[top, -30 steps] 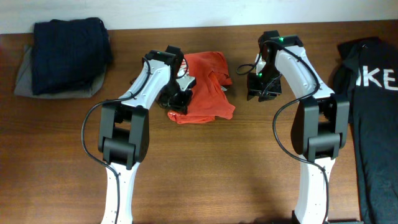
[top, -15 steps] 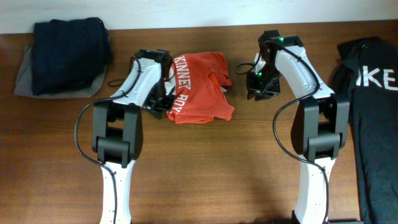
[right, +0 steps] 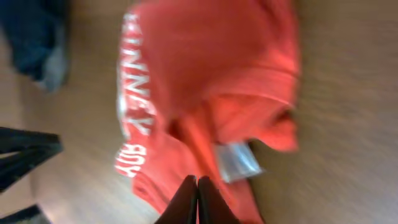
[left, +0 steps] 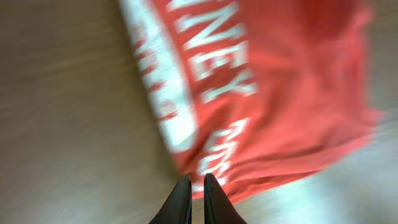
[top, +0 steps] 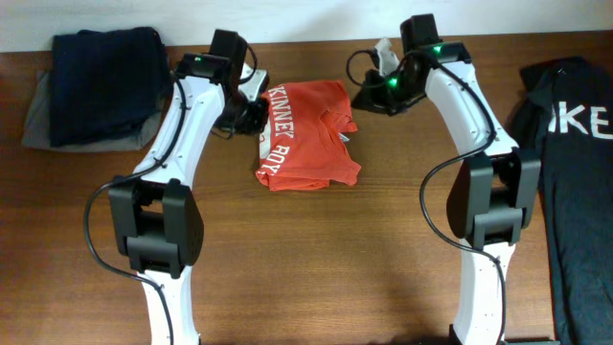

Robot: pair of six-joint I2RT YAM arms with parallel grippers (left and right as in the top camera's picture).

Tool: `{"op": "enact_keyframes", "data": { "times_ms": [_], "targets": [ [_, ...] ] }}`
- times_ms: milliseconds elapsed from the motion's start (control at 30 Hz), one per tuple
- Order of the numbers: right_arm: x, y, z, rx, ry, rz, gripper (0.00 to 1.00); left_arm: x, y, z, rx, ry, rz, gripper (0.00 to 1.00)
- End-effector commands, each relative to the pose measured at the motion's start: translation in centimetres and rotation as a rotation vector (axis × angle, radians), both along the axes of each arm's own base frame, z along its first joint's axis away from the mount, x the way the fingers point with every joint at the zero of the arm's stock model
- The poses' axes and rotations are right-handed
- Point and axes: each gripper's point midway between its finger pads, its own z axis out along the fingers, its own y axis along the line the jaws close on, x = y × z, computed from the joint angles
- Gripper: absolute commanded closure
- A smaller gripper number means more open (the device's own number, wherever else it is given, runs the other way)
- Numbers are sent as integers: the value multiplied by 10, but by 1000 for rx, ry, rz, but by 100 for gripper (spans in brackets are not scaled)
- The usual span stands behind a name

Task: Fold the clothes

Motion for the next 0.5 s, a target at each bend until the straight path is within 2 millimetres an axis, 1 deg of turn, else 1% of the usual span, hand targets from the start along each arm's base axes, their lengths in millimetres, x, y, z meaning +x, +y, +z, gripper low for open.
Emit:
{"op": "enact_keyframes", "data": {
  "times_ms": [0,100,167,200,333,467],
  "targets": [
    [-7,43,13,95,-24,88,96,-4,-24,-14,-110,41,-60,91],
    [-9,69,10,98,-57,135,96,1,-32,-31,-148,57,-71,91],
    [-8,80,4,71,-59,130,96,2,-39,-43,-181,75,-77,92],
    [-7,82,-5,41,-40,97,96,3,-41,-48,-195,82,-80,92],
    [-1,92,-22,31,-25,70,96,11,-44,-64,-200,70,-89,92],
    [4,94,-41,46,11,40,96,9,-43,-80,-192,101,-85,92]
  ]
}}
